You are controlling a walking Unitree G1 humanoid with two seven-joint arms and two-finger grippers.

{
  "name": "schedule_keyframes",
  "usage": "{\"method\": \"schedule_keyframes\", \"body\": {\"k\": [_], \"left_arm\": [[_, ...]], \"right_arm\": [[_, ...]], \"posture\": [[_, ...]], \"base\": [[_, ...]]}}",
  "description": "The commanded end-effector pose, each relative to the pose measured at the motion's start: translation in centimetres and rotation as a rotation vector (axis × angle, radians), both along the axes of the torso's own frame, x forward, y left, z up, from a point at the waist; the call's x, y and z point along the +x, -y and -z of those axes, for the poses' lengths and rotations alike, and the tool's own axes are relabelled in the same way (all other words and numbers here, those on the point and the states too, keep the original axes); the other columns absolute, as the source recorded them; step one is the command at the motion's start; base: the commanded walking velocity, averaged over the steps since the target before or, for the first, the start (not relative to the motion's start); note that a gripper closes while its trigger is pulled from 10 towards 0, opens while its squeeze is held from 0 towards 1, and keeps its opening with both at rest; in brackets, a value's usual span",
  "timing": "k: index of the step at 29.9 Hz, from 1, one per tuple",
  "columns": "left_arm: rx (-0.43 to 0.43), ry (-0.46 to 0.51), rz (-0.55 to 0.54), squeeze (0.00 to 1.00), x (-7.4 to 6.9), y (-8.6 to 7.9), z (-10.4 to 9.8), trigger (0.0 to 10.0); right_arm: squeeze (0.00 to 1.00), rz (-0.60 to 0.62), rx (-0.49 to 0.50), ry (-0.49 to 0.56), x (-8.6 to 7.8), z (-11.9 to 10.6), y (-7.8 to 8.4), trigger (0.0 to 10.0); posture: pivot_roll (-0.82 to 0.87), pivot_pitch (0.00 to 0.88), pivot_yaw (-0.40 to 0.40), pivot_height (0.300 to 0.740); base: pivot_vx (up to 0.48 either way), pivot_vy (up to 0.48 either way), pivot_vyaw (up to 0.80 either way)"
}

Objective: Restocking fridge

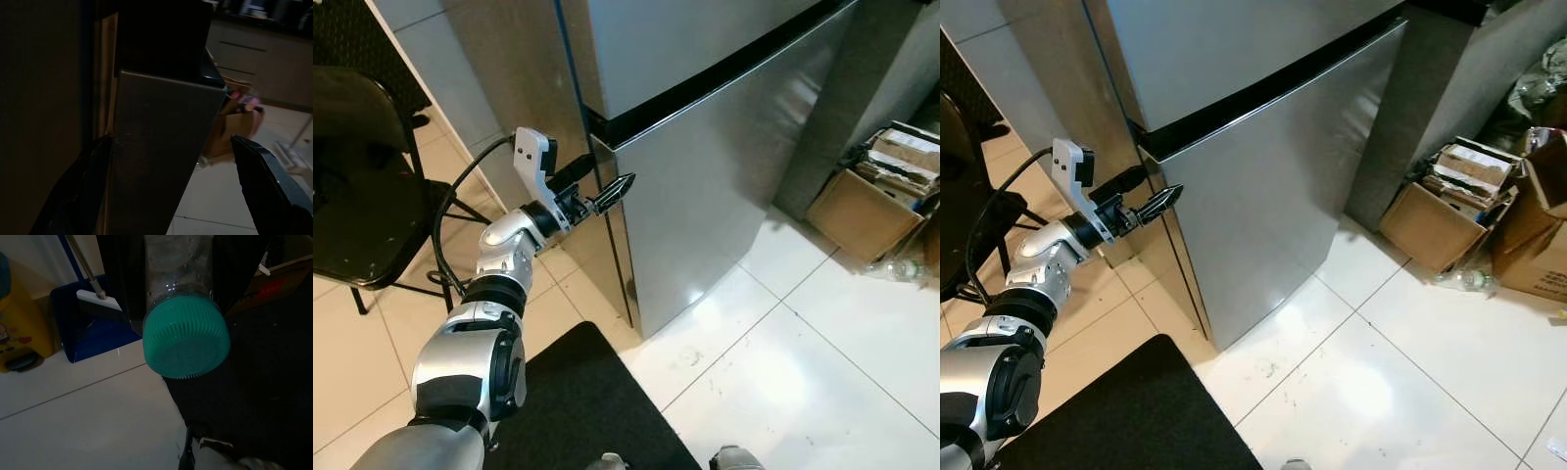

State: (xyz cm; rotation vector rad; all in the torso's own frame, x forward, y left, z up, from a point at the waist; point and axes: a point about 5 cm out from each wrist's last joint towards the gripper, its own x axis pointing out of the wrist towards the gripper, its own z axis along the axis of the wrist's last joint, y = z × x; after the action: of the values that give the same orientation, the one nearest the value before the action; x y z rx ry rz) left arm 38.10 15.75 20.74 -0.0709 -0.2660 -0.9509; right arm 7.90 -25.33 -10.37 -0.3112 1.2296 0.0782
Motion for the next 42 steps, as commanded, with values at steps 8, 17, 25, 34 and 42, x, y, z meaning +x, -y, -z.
{"method": "schedule_keyframes", "body": {"k": [8, 17, 25, 34, 42], "left_arm": [[0.066, -0.049, 0.430, 0.00, -2.7, 6.4, 3.2, 10.0], [0.006, -0.106, 0.752, 0.00, -7.9, 11.0, 5.5, 10.0], [-0.029, -0.324, 0.848, 0.00, -12.6, 11.1, 10.5, 10.0], [0.123, -0.775, 0.268, 0.00, -16.2, 2.6, 22.2, 10.0], [0.217, -0.988, -0.126, 0.00, -19.2, -2.3, 25.9, 10.0]], "right_arm": [[0.00, 0.016, 0.000, -0.034, -1.0, 0.2, 0.0, 10.0], [0.00, 0.018, 0.000, -0.028, -0.7, 0.2, -0.2, 10.0], [0.00, 0.023, 0.007, -0.023, -0.3, 0.3, -0.7, 10.0], [0.00, 0.025, 0.023, -0.010, 0.9, 0.3, -1.6, 10.0], [0.00, 0.024, 0.028, -0.003, 1.5, 0.3, -1.9, 10.0]], "posture": [[-0.20, 0.232, 0.049, 0.740], [-0.19, 0.219, 0.056, 0.740], [-0.17, 0.192, 0.066, 0.740], [-0.14, 0.146, 0.068, 0.740], [-0.14, 0.123, 0.068, 0.740]], "base": [[0.000, 0.000, 0.00], [0.000, 0.000, 0.00], [0.000, 0.000, 0.00], [0.000, 0.000, 0.00], [0.000, 0.000, 0.00]]}}
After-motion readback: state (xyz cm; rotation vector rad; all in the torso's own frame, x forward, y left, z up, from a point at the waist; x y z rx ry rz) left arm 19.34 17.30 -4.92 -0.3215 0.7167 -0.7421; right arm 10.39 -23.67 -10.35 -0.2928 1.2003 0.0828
